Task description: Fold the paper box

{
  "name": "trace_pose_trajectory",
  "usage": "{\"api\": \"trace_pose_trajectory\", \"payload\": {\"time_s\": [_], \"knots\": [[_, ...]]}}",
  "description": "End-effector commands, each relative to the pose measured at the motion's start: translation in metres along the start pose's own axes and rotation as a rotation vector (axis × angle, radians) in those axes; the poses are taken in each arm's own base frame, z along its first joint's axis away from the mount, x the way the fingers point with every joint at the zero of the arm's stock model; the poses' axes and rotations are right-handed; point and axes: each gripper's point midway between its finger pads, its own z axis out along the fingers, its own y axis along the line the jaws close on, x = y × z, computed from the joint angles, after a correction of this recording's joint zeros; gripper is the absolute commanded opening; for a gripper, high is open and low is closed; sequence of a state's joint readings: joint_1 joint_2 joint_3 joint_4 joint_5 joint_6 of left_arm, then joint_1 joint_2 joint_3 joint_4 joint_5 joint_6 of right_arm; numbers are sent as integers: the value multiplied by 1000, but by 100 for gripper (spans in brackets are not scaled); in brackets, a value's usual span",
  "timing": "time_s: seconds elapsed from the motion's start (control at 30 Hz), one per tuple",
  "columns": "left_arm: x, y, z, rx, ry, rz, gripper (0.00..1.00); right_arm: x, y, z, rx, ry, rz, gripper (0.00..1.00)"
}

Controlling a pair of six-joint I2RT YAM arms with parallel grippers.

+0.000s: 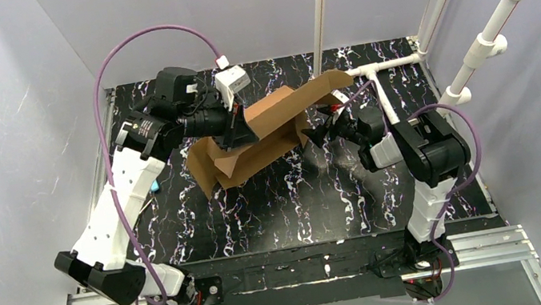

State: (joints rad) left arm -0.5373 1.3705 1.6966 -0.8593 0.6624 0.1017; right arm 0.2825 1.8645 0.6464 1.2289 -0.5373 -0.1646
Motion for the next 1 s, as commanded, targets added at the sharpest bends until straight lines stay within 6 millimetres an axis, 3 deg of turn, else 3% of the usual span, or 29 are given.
{"api": "trace_pose_trajectory", "payload": {"time_s": [0.0,0.47,0.97], "knots": [[-15,-16,-9,41,-46,7,0,-37,-1,7,-14,-176,-20,94],[-29,-14,-4,68,-69,-123,0,-32,-11,25,21,-248,17,93],[-27,9,-8,100,-101,-276,0,-32,-4,48,-47,-279,-86,89]]}}
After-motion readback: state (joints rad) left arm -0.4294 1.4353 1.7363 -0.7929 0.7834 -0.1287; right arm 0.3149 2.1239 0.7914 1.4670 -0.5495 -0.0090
